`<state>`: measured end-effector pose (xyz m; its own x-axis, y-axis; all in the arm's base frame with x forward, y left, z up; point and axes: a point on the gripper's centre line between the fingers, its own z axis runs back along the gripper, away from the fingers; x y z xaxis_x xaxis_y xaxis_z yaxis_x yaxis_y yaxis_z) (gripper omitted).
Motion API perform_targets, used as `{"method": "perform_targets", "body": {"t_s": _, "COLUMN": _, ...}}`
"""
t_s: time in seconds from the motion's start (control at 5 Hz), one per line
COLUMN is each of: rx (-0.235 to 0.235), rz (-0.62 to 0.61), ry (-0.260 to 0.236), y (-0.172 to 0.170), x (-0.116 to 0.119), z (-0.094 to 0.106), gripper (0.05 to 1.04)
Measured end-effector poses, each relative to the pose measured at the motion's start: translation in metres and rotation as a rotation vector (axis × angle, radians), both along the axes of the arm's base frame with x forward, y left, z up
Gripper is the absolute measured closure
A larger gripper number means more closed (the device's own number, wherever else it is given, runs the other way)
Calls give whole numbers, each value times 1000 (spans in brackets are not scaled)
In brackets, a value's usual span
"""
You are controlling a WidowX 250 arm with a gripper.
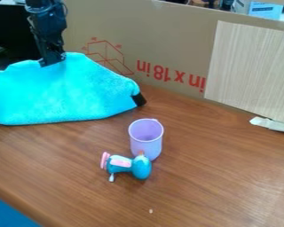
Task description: Robot fold cloth from bottom right near the cup to top left above the yellow object
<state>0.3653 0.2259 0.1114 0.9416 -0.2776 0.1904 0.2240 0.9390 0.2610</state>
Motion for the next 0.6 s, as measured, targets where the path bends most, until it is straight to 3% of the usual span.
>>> {"method": "perform_targets", "body": {"t_s": 0.6, "rx": 32, "rz": 29, "ry": 32, "y": 24, "x": 23, "z": -27, "gripper": 1005}}
